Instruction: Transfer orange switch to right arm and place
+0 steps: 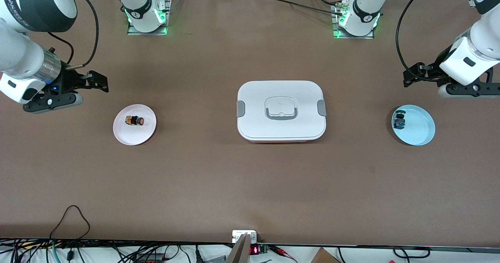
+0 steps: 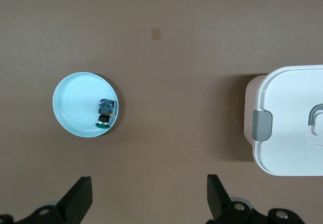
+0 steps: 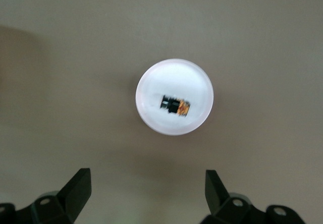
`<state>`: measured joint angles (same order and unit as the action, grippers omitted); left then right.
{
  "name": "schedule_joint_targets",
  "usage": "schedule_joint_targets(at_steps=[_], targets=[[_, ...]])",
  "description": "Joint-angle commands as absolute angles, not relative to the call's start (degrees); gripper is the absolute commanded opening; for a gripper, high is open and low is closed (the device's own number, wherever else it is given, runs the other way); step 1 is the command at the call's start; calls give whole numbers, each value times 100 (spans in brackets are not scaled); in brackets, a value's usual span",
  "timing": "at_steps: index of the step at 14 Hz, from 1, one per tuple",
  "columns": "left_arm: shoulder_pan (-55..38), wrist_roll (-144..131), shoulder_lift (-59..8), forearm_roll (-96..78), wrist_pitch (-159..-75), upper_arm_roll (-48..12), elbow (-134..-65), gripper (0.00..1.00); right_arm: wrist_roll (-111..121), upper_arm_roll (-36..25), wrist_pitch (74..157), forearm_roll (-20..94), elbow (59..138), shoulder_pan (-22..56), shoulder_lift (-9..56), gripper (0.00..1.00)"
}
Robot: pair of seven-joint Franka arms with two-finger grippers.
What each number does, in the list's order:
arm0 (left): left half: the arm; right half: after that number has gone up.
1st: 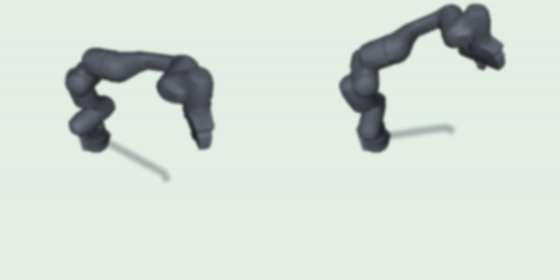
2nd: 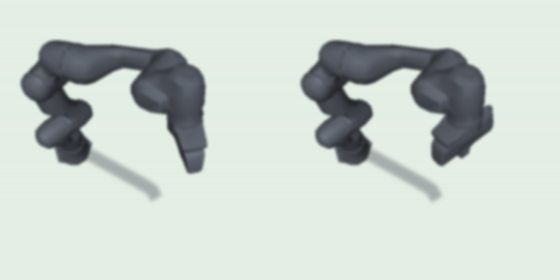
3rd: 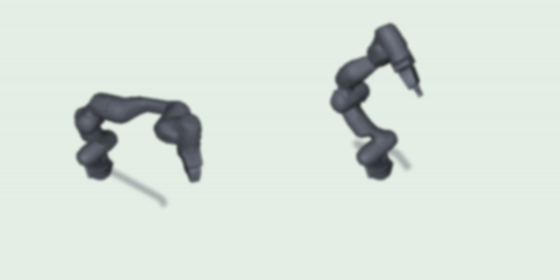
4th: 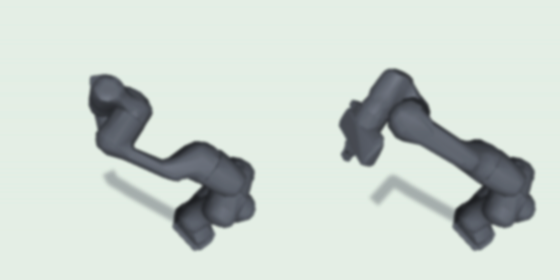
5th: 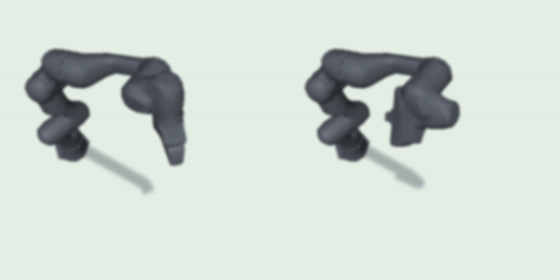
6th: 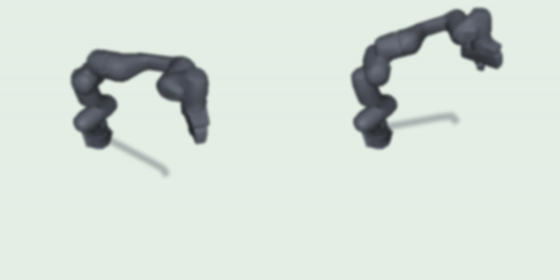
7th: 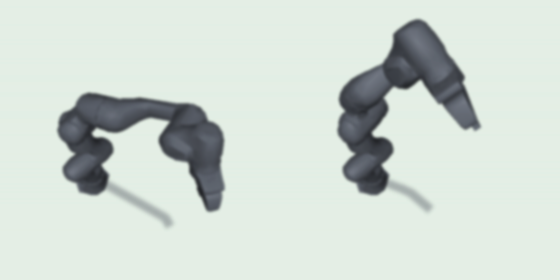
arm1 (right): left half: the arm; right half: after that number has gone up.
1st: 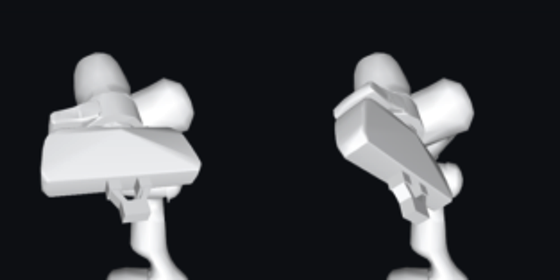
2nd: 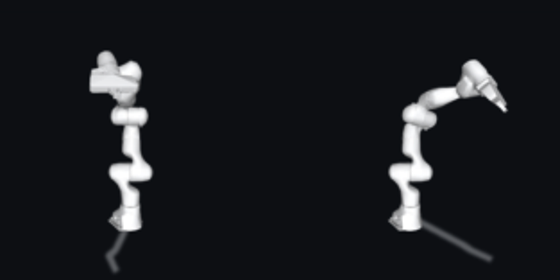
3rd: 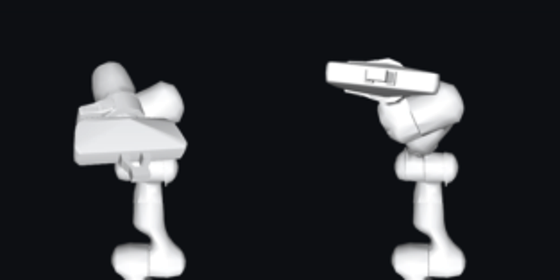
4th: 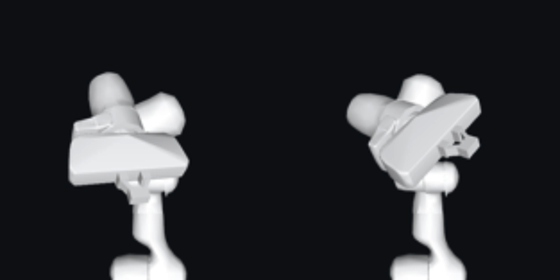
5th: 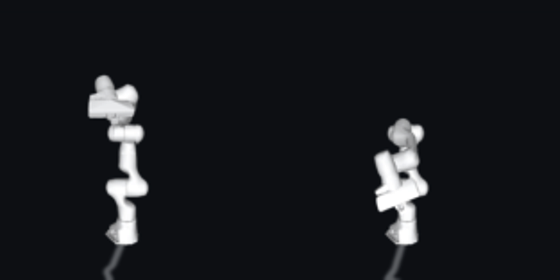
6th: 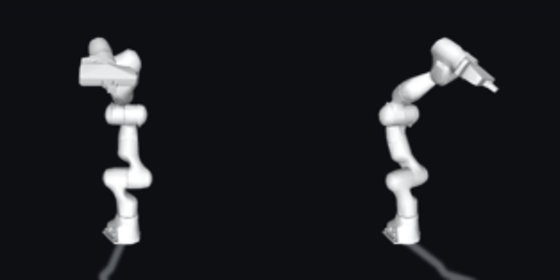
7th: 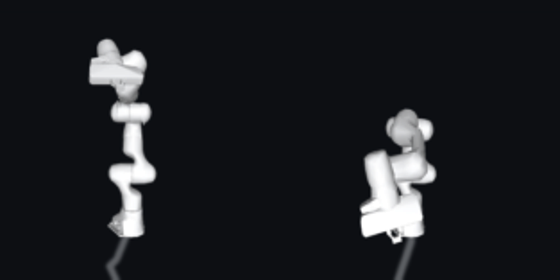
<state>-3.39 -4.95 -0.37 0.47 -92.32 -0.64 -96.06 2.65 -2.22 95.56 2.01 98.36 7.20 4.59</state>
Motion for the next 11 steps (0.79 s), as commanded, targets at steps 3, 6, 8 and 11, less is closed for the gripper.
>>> schedule_joint_targets(at_steps=[3, 6, 8, 11], targets=[[-413, -571, -26, 167, -9167, -9, -9580, 100, -202, -412, 8868, 246, 9194, 257, 299, 100], [-413, -554, -26, 167, -9167, -18, -9580, 100, -176, -457, 8746, 185, 9036, 123, 176, 100], [-413, -571, -26, 167, -9167, -18, -9580, 100, -193, -404, 8927, -166, 9270, 149, 45, 100], [-413, -571, -26, 167, -9167, -9, -9580, 100, 165, -430, 9913, -220, 10211, 123, -465, 100]])
